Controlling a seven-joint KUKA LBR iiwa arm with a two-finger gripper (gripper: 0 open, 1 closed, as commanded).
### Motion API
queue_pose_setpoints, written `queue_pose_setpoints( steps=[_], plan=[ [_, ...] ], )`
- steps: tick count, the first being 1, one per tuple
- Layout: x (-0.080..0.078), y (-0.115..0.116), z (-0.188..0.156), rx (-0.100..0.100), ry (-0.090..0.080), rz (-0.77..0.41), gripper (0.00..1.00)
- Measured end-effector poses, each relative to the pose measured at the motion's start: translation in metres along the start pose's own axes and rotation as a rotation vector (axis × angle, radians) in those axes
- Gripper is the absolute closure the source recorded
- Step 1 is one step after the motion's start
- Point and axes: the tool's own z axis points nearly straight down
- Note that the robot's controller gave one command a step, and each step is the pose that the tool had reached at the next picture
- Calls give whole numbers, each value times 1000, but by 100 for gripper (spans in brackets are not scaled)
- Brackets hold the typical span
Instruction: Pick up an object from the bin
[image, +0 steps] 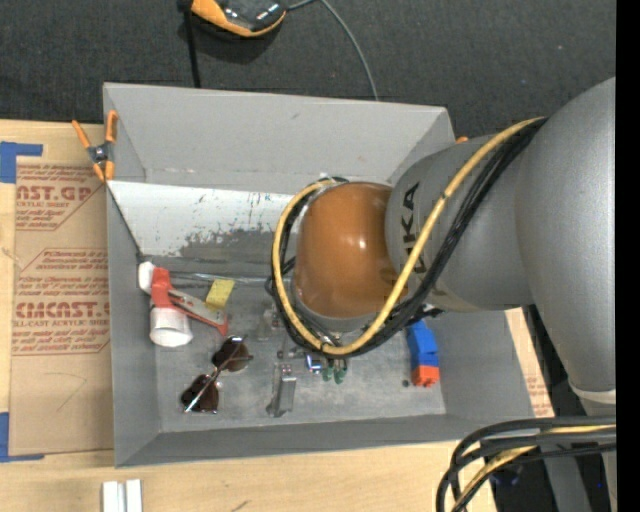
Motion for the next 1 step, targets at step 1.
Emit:
queue_pose_setpoints(
  steps=[1],
  plan=[
    [-2,0,-4,-1,-7,2,0]
  ],
)
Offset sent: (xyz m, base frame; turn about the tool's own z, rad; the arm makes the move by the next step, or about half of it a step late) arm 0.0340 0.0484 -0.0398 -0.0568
